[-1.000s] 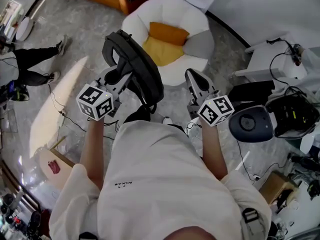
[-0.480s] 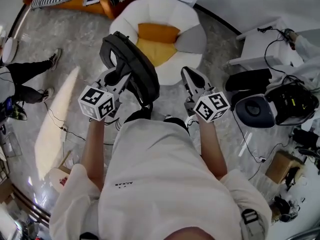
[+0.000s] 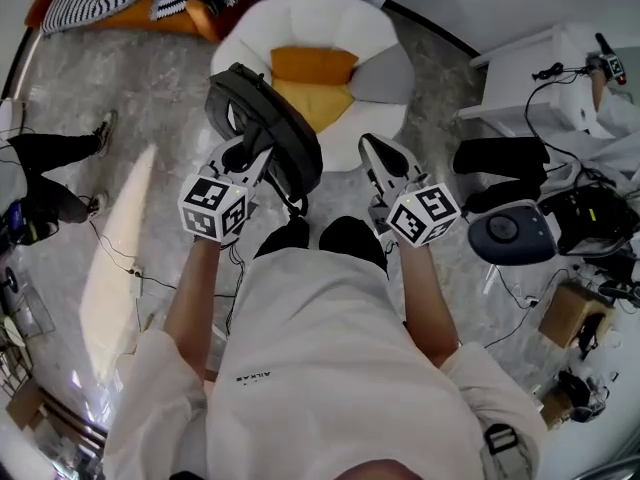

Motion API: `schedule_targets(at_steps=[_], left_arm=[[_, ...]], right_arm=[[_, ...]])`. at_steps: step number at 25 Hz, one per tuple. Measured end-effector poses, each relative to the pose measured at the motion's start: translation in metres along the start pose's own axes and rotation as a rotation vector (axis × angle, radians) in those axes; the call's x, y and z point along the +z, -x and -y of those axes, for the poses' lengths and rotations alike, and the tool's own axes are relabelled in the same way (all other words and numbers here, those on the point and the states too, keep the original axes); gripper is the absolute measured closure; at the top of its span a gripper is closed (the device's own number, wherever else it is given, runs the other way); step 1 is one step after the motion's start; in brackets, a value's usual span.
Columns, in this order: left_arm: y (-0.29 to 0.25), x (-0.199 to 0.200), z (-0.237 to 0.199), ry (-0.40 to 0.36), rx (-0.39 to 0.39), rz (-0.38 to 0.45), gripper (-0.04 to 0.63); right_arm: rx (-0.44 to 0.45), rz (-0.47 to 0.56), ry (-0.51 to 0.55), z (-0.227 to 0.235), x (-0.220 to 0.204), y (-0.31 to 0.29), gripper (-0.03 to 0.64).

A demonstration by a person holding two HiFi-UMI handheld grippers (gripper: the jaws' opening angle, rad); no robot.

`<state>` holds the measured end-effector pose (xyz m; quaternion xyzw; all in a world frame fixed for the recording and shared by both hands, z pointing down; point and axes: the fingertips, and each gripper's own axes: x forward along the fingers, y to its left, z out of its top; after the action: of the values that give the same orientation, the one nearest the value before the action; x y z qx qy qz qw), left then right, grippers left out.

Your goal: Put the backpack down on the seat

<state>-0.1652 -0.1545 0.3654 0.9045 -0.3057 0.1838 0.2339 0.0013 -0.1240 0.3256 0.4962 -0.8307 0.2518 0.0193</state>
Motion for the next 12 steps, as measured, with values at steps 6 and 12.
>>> schedule_targets(at_steps=[6,12], left_arm=[[-0.022,0.001,-0.015,0.011,0.022,-0.012,0.500],[-0.033,-0.002,-0.021,0.048,0.057,-0.009,0.500]], right_arm=[[-0.012,-0.013,-0.013,0.008,-0.001,-0.016,0.591],[-0.016,0.003,-0.013,0.024,0.005,-0.016,0.591]])
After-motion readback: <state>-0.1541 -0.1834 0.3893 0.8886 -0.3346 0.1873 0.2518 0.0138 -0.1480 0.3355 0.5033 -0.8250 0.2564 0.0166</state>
